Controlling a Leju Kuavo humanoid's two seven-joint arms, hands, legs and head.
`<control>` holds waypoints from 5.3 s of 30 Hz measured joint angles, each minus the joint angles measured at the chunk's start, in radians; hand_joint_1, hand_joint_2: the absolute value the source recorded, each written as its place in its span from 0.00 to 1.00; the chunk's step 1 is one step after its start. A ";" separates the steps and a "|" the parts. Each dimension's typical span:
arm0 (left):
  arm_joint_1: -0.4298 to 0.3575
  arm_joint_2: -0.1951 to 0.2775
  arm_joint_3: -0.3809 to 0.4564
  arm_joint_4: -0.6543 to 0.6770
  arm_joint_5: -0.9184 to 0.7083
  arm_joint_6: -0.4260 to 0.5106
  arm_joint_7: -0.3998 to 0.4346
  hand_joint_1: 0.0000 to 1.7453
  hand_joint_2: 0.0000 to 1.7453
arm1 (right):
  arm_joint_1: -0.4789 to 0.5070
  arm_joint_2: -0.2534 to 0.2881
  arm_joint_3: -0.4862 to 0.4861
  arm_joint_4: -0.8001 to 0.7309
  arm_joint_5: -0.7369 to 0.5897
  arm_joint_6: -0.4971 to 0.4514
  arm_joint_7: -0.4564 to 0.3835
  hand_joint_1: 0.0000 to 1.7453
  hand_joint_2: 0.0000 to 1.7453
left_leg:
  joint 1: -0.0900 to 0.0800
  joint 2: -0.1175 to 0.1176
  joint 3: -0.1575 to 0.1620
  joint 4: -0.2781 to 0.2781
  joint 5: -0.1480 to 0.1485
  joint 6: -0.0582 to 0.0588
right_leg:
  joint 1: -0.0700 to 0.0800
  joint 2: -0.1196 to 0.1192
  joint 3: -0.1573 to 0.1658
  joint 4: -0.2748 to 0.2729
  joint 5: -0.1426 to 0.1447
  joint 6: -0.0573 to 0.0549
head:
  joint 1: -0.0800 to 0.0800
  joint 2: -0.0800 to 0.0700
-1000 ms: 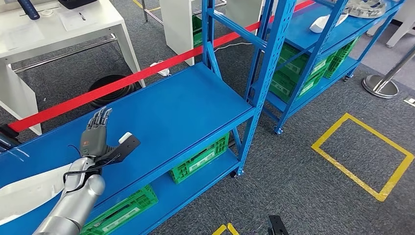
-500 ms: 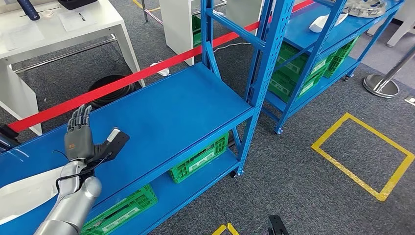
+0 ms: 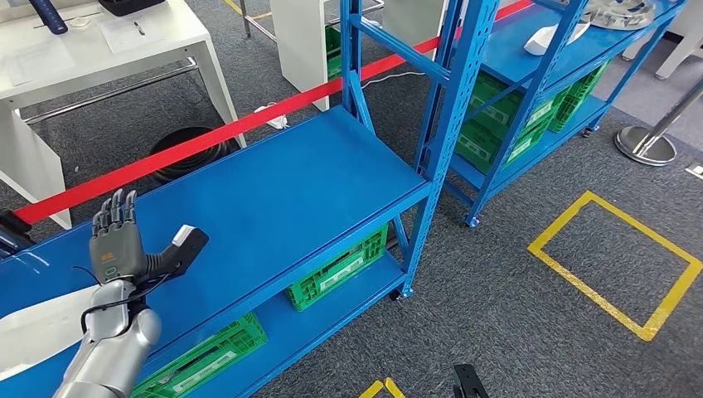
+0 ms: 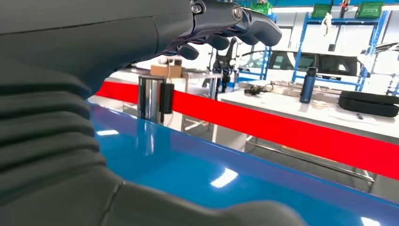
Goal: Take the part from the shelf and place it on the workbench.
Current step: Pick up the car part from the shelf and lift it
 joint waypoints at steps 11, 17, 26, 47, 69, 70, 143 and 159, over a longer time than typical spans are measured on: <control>0.001 0.011 0.014 0.011 -0.062 -0.047 0.025 0.00 1.00 | 0.000 0.000 -0.001 0.000 0.000 0.000 0.005 0.00 0.00 | 0.000 0.000 0.000 0.000 0.000 0.000 | 0.000 0.000 0.000 0.000 0.000 0.000 | 0.000 0.000; -0.007 0.011 0.014 0.025 -0.093 -0.079 0.049 0.00 1.00 | 0.000 0.000 -0.004 0.000 -0.003 0.000 -0.002 0.00 0.00 | 0.000 0.000 0.000 0.000 0.000 0.000 | 0.000 0.000 0.000 0.000 0.000 0.000 | 0.000 0.000; -0.017 0.018 0.037 0.048 -0.166 -0.129 0.141 0.00 1.00 | 0.000 0.000 -0.018 0.000 0.001 -0.004 0.006 0.00 0.00 | 0.000 0.000 0.000 0.000 0.000 0.000 | 0.000 0.000 0.000 0.000 0.000 0.000 | 0.000 0.000; 0.013 0.022 0.097 0.023 -0.266 -0.164 0.309 0.00 1.00 | -0.002 0.005 -0.035 0.000 -0.006 -0.020 0.012 0.00 0.00 | 0.000 0.000 0.000 0.000 0.000 0.000 | 0.000 0.000 -0.001 0.000 0.000 0.000 | 0.000 0.000; 0.152 0.005 0.145 -0.178 -0.270 -0.197 0.406 0.00 1.00 | -0.002 0.011 -0.050 0.000 0.007 -0.023 0.002 0.00 0.00 | 0.000 0.000 0.000 0.000 0.000 0.000 | 0.000 0.000 0.000 0.000 -0.001 0.000 | 0.000 0.000; 0.156 0.005 0.142 -0.185 -0.270 -0.199 0.416 0.00 1.00 | -0.002 0.011 -0.050 0.000 0.009 -0.020 0.001 0.00 0.00 | 0.000 0.000 0.000 0.000 0.000 0.000 | 0.000 0.000 -0.001 0.000 -0.001 0.000 | 0.000 0.000; 0.337 0.203 -0.165 -0.650 -0.270 -0.373 0.609 0.00 0.00 | -0.005 0.028 -0.098 0.000 -0.004 -0.035 0.000 0.00 0.00 | 0.000 0.001 -0.002 0.000 -0.001 -0.001 | 0.000 0.001 -0.003 0.002 -0.004 -0.001 | 0.000 0.000; 0.508 0.309 -0.013 -0.868 -0.270 -0.527 0.609 0.00 0.00 | -0.006 0.036 -0.118 0.000 -0.002 -0.036 -0.001 0.00 0.00 | 0.000 0.000 -0.002 -0.001 -0.001 -0.001 | 0.000 0.000 -0.003 0.002 -0.005 -0.002 | 0.000 0.000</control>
